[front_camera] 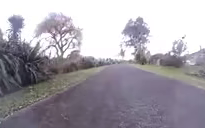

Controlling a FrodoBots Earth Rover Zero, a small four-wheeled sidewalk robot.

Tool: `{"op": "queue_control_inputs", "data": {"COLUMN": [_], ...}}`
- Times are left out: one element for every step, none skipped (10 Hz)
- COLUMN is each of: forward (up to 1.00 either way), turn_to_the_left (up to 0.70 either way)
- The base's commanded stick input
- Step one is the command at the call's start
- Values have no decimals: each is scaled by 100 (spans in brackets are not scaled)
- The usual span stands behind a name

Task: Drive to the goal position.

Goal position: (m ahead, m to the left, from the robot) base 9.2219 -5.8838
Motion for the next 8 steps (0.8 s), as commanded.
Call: {"op": "queue_control_inputs", "data": {"forward": [85, 85, 85, 85, 85, 85, 85, 85], "turn_to_the_left": [-34, -34, -34, -34, -34, -34, -34, -34]}}
